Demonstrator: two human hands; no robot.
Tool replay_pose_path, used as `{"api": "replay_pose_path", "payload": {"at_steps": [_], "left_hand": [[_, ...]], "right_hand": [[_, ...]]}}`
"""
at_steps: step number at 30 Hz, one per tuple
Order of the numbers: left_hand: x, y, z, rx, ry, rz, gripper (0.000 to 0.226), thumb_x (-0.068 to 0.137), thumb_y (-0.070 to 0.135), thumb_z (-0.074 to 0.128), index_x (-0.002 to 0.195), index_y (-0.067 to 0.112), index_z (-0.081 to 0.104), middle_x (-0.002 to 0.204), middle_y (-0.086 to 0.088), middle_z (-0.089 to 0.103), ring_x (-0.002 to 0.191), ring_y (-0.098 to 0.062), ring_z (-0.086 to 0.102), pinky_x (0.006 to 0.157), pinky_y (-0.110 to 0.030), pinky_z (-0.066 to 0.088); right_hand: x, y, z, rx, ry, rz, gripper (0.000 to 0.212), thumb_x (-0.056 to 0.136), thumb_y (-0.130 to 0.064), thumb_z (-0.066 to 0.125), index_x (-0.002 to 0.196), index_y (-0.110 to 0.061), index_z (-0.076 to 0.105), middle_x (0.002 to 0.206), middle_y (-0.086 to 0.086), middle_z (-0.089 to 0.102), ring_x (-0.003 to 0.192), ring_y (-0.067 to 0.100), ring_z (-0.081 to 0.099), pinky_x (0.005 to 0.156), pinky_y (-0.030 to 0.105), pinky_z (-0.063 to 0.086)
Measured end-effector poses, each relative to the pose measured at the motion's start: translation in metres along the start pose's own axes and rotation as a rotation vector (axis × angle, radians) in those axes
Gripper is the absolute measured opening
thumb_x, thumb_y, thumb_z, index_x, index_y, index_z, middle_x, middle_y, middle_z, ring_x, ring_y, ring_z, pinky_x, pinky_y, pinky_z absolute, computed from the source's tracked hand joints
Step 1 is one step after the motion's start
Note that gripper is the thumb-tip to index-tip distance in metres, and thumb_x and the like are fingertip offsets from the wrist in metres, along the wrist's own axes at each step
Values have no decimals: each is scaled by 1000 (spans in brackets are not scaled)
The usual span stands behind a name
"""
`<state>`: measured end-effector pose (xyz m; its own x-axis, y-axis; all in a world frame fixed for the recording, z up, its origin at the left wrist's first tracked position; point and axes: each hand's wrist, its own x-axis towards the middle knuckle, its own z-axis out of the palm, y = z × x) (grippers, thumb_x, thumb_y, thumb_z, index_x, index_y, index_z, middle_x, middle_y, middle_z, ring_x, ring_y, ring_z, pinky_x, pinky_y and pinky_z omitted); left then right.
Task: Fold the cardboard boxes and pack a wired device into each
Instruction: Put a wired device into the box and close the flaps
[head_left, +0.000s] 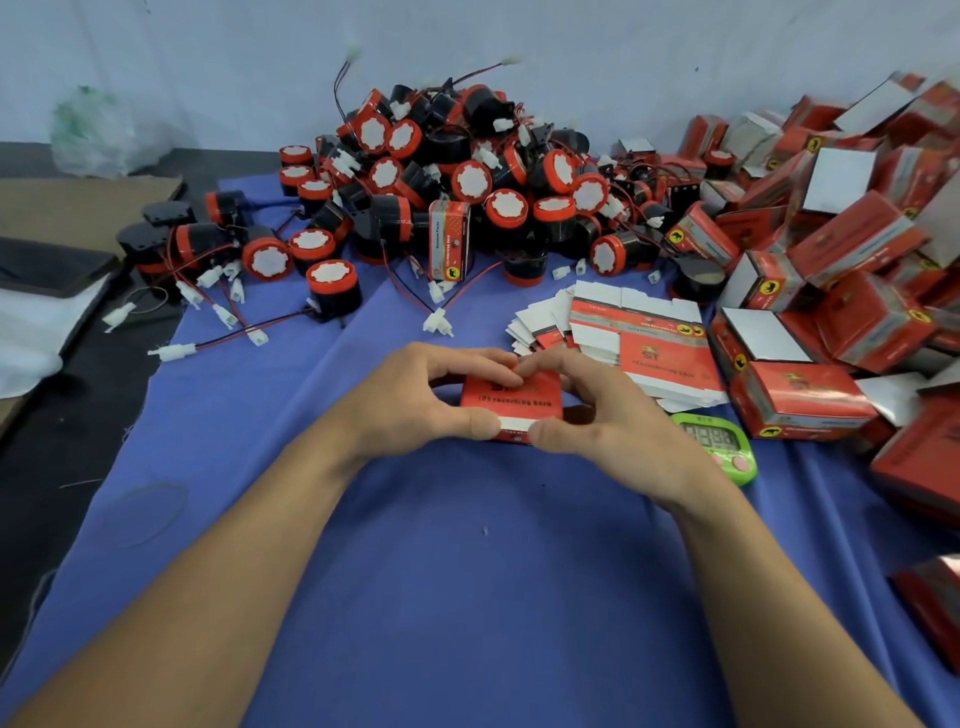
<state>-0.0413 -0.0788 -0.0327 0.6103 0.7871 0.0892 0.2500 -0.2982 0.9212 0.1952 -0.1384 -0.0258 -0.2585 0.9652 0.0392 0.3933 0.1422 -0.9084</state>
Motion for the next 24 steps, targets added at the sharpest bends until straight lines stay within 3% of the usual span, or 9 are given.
{"api": "replay_pose_path", "payload": {"at_steps": [2,5,8,10,18,20,24], "left_hand": [[0,-2,2,71,36,12,47,70,35,87,116,44,77,131,29,66,128,2,60,101,-23,54],[0,-2,5,96,95,22,44,70,39,84,113,46,78,127,31,68,123,5,62,98,-26,57],[1,1,5,89,107,1,41,71,45,85,111,47,79,125,31,69,121,7,63,102,-29,53],[2,3,5,92,107,-11,37,74,45,84,111,48,79,124,32,69,120,8,62,104,-28,51],[4,6,8,95,149,9,28,83,47,76,111,50,77,121,30,71,120,8,63,102,-23,52],[1,6,10,138,152,19,38,77,51,78,114,52,75,121,30,71,118,7,64,101,-25,53],[-2,1,14,166,175,11,80,61,40,89,135,52,62,124,27,71,114,5,67,98,-26,57]], "right_hand": [[1,0,2,15,43,-1,47,80,-12,79,119,-33,63,115,-4,71,108,16,67,93,49,56],[4,3,6,64,113,4,46,80,-1,81,117,-27,71,118,-5,73,113,12,68,95,48,57],[4,5,3,105,149,20,39,83,-11,81,116,-32,78,131,-13,69,128,-6,55,108,38,48],[3,4,2,103,155,10,31,86,-22,77,113,-38,79,132,-17,67,128,-13,51,110,31,44],[3,5,3,26,209,-47,22,99,-24,66,115,-33,79,117,-21,74,124,-10,56,100,22,45],[3,6,4,-20,251,-56,21,100,-27,65,115,-35,78,117,-22,73,120,-10,58,97,20,46],[5,7,8,-63,333,-54,20,100,-31,64,114,-33,78,110,-23,74,110,-4,65,94,23,52]]}}
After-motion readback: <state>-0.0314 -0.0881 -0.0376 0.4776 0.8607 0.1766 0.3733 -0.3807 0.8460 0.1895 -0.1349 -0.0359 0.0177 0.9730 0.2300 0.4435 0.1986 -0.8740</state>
